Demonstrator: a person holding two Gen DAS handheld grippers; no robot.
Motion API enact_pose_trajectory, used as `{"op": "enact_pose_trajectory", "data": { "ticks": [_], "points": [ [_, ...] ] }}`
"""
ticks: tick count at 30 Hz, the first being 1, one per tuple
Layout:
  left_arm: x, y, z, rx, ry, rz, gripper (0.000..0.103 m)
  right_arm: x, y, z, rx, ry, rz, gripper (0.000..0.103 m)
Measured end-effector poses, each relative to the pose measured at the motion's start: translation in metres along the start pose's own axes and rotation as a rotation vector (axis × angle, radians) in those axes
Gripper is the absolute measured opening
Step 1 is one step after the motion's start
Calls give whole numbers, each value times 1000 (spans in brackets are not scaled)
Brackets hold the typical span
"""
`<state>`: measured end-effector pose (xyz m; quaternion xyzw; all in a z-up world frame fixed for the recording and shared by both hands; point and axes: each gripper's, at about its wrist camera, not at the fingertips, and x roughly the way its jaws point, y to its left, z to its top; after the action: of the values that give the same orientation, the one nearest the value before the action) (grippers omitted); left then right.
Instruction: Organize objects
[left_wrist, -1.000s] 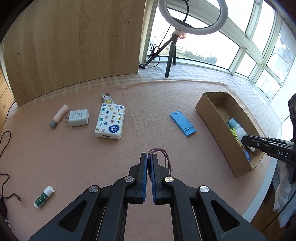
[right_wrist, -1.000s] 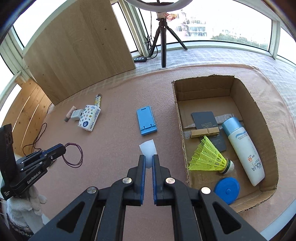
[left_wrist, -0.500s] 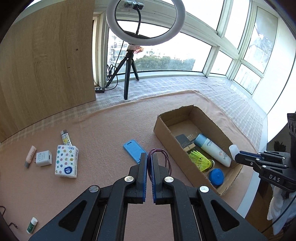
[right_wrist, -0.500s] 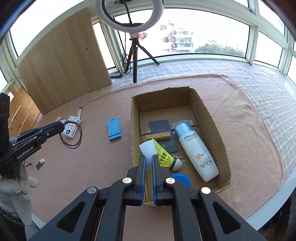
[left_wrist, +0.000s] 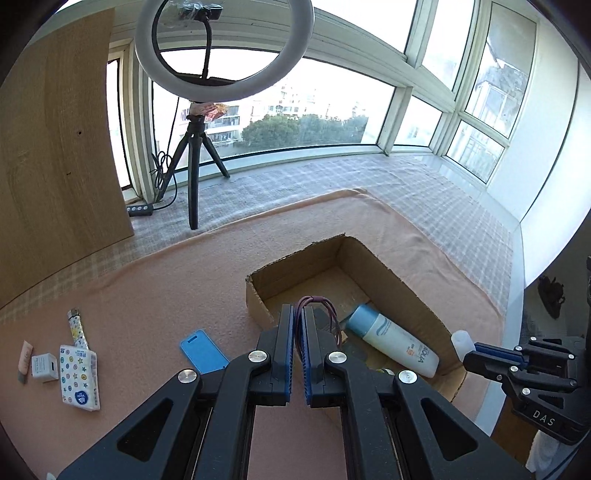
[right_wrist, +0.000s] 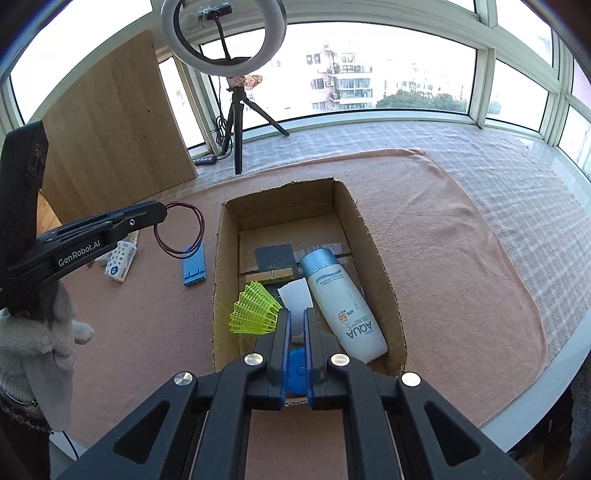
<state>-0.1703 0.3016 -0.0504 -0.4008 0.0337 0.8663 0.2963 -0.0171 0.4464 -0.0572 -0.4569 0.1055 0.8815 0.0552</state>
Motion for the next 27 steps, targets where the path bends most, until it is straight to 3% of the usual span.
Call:
{"op": "enact_pose_trajectory", "data": {
  "ticks": [13, 15, 16, 17, 18, 19, 20, 27],
  "points": [
    [43, -29, 12, 31, 26, -22, 4, 8, -13, 5, -7, 13, 3, 6],
    [47, -32, 14, 31, 27, -24, 6, 10, -12, 6, -14, 20, 10, 11],
    [50, -32, 15, 32, 39, -25, 21, 11, -11, 6, -19, 20, 8, 12],
    [52, -32, 16, 30, 47, -18, 35, 12, -10, 6, -23, 21, 4, 25],
    [52, -32, 16, 30, 40, -7, 63, 12, -10, 6, -23, 18, -3, 42],
    [52, -32, 16, 33, 27, 0, 73, 12, -10, 6, -23, 9, -6, 49],
    [51, -32, 16, 36, 22, 4, 73, 11, -10, 6, -24, 0, -6, 54],
    [49, -30, 17, 39, 25, 22, 73, 11, -10, 7, -20, -2, -13, 55]
  ]
}}
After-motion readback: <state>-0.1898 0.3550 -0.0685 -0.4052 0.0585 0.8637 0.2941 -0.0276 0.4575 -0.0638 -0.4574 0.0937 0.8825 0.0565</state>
